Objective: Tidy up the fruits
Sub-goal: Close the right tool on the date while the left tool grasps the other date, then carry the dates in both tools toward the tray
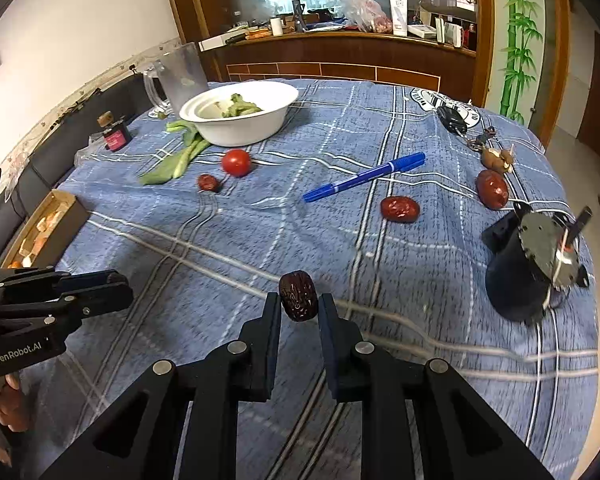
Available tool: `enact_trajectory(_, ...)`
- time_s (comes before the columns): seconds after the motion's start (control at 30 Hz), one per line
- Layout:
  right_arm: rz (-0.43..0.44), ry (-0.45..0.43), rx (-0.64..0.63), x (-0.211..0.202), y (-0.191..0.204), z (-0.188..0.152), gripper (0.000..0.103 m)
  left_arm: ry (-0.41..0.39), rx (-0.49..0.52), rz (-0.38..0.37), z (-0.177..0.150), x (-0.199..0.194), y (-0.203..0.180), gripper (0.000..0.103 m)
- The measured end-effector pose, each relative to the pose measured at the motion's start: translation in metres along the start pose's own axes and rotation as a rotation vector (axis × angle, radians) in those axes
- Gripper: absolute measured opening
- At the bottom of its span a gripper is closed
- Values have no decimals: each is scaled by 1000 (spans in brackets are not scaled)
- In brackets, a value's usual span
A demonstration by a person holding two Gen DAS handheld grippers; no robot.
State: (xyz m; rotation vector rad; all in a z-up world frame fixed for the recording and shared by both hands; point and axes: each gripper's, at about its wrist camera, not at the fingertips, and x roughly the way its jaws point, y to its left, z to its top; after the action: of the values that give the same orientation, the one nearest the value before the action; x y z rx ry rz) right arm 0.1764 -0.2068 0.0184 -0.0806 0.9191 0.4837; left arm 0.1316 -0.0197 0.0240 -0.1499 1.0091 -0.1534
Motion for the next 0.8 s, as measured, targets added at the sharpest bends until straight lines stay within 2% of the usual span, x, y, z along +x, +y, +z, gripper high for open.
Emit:
enact_trajectory(0.3, -7, -19, -60, -32, 51, -17, 20, -42, 2, 20, -34, -52, 17, 20)
enact_trajectory(0.8, 53, -19, -110, -36, 147, -20, 20, -114, -99, 66, -73, -132, 95, 20)
